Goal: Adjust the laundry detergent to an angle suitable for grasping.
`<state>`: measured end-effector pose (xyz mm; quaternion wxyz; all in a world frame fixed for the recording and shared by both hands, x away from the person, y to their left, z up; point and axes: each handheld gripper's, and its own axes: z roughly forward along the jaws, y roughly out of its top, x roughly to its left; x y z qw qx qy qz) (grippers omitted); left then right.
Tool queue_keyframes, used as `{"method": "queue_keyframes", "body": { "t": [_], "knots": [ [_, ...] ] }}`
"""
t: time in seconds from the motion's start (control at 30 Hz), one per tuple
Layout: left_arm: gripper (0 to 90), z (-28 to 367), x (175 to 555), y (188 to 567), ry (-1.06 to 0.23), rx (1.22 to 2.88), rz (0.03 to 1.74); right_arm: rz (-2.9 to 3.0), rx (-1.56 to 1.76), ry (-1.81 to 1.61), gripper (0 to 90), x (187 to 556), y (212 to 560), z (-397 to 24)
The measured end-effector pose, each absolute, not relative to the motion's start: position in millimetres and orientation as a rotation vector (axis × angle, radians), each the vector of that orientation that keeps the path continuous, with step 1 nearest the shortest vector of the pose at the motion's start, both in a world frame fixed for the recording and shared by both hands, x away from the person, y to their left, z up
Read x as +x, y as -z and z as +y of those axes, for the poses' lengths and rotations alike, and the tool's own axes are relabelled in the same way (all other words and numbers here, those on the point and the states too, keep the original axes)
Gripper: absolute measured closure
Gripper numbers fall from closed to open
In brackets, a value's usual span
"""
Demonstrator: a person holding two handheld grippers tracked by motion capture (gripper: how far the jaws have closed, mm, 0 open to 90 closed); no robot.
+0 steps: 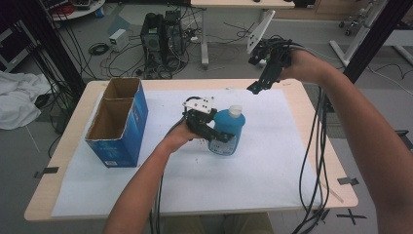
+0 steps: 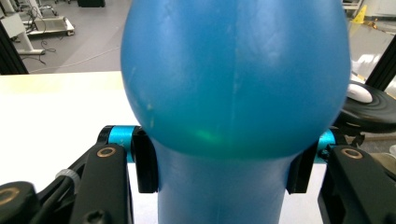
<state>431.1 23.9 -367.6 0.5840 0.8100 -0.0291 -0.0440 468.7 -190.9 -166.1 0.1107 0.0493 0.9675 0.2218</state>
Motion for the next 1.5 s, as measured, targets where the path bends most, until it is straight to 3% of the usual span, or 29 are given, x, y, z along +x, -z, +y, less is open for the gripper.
{"method": "queue_keyframes", "body": {
  "t": [0.7, 1.5],
  "knots": [
    [43.3, 19.9, 422.8, 400.5, 0.100, 1.918, -0.007, 2.831, 0.113, -0.672, 1.4, 467.6, 164.8, -191.0],
    [40.8, 28.4, 409.0, 403.5, 0.079, 1.922, 0.042, 2.826, 0.094, -0.676, 1.4, 459.2, 162.3, -183.2]
  ]
}}
